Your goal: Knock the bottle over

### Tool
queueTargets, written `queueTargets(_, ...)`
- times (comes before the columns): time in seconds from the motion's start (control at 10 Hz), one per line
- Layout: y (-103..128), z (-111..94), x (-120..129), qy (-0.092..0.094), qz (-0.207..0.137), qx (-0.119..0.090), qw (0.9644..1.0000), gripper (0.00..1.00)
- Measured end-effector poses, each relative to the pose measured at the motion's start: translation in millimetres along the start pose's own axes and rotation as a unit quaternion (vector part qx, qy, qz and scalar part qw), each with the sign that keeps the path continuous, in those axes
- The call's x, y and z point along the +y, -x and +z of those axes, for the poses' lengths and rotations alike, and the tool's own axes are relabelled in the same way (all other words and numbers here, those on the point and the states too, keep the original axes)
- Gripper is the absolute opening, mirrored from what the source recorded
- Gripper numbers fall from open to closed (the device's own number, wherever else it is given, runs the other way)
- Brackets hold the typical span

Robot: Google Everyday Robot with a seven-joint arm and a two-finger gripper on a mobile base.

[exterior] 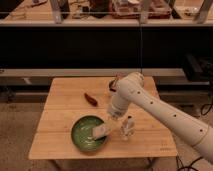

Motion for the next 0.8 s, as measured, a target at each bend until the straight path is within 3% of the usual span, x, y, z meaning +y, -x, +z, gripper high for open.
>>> queueTargets(0.5, -0.6, -1.5, 0.8, 0.001, 0.0, 0.0, 1.0, 0.66)
queueTargets(0.7, -13.2, -22.5, 9.6, 0.013, -0.011, 0.011, 0.9998, 0.66)
queueTargets(0.8, -31.0, -53.7, 21.1, 0.032, -0.025, 0.025, 0.9989, 0.66)
